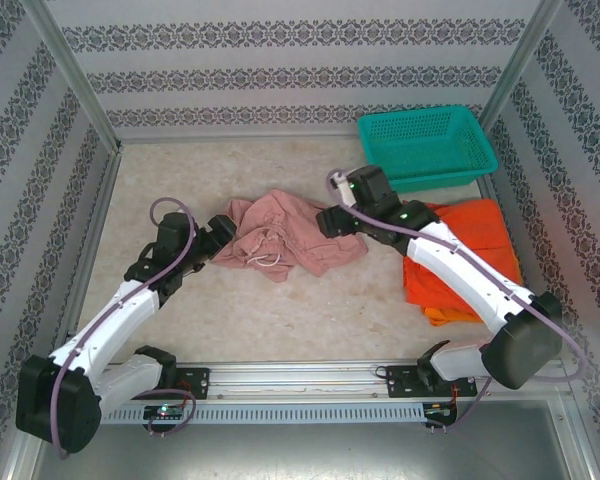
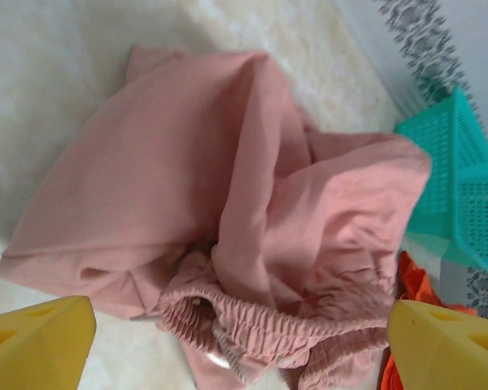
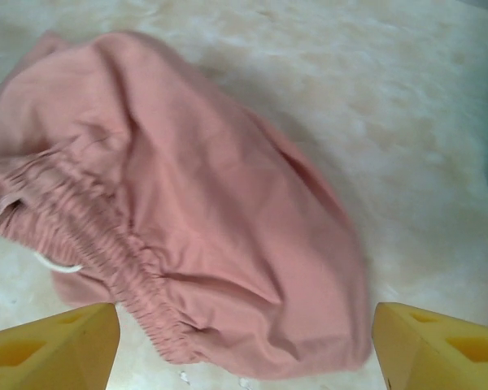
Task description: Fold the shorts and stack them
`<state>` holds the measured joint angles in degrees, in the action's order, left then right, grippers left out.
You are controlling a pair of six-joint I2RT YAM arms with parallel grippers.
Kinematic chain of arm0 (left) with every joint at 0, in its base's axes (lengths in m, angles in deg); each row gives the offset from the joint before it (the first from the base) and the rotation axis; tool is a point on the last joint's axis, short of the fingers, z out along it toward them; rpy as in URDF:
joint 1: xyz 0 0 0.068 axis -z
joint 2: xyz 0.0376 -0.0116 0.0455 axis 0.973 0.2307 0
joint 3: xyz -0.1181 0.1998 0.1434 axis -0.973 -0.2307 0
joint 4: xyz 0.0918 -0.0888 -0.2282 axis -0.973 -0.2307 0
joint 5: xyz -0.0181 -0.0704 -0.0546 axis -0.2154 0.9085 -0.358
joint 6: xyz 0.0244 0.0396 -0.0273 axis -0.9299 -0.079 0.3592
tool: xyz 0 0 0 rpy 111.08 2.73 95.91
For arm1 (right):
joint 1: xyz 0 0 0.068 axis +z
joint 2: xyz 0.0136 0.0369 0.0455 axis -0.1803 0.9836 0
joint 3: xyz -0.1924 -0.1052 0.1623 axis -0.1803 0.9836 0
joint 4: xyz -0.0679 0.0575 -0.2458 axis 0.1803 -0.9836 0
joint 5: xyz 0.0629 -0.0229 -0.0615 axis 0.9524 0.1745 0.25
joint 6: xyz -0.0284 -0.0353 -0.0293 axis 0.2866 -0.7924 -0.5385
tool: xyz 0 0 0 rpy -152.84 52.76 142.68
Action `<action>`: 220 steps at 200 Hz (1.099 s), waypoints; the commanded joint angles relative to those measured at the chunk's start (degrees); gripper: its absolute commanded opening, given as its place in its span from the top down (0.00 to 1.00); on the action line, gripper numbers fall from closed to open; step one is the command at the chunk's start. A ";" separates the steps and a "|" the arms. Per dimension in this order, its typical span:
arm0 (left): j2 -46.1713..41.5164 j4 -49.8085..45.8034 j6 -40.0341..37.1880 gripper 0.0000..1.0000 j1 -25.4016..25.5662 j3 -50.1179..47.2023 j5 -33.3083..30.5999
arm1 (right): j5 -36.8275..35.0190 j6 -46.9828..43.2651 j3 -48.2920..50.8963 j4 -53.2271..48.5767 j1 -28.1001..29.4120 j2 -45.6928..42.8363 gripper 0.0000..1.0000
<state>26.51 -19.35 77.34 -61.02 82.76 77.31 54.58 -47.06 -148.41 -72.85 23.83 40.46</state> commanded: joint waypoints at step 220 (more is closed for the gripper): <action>24.73 20.78 9.00 0.68 2.55 1.87 9.58 | -11.93 -8.07 -2.96 -8.70 11.44 31.40 0.33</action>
<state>50.42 -3.33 85.71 -59.03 82.65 87.05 44.84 -58.60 -147.67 -78.93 35.88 67.78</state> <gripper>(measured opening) 0.408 0.682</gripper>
